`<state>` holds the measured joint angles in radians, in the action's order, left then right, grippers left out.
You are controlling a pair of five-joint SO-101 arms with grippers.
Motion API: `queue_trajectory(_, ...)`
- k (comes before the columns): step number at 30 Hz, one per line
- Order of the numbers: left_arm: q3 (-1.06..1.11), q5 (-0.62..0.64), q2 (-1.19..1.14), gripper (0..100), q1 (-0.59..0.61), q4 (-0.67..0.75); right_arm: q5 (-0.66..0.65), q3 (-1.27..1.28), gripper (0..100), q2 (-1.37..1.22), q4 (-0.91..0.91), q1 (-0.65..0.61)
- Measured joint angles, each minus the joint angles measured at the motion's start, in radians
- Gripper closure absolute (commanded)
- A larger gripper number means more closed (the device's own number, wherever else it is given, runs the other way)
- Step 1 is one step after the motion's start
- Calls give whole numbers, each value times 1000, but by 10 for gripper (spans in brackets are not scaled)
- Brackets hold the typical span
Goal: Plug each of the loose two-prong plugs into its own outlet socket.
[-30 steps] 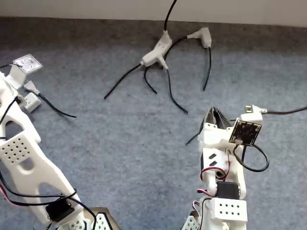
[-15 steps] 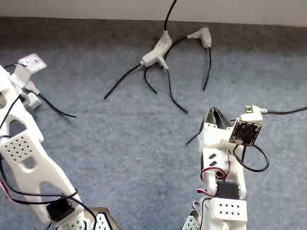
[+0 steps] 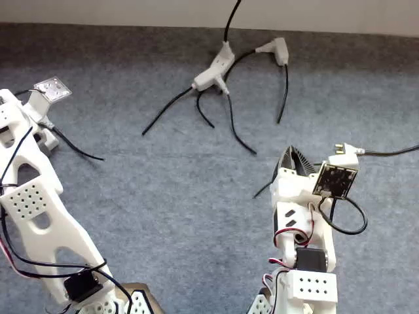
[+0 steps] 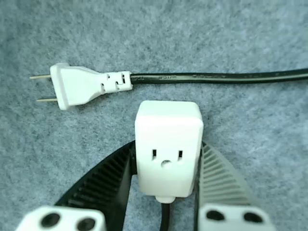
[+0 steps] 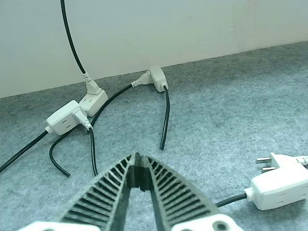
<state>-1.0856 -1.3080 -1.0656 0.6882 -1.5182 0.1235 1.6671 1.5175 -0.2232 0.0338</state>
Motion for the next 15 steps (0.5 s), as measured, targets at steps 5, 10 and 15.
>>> queue_trajectory(5, -169, -6, -3, 930, -9, -160, 0, 0, 991, 0, 0, 0)
queue_trajectory(10, -236, 104, 71, 930, -64, -247, 0, 0, 991, 0, 0, 0)
queue_trajectory(15, -215, 293, 193, 930, -115, -255, 0, 0, 991, 0, 0, -5)
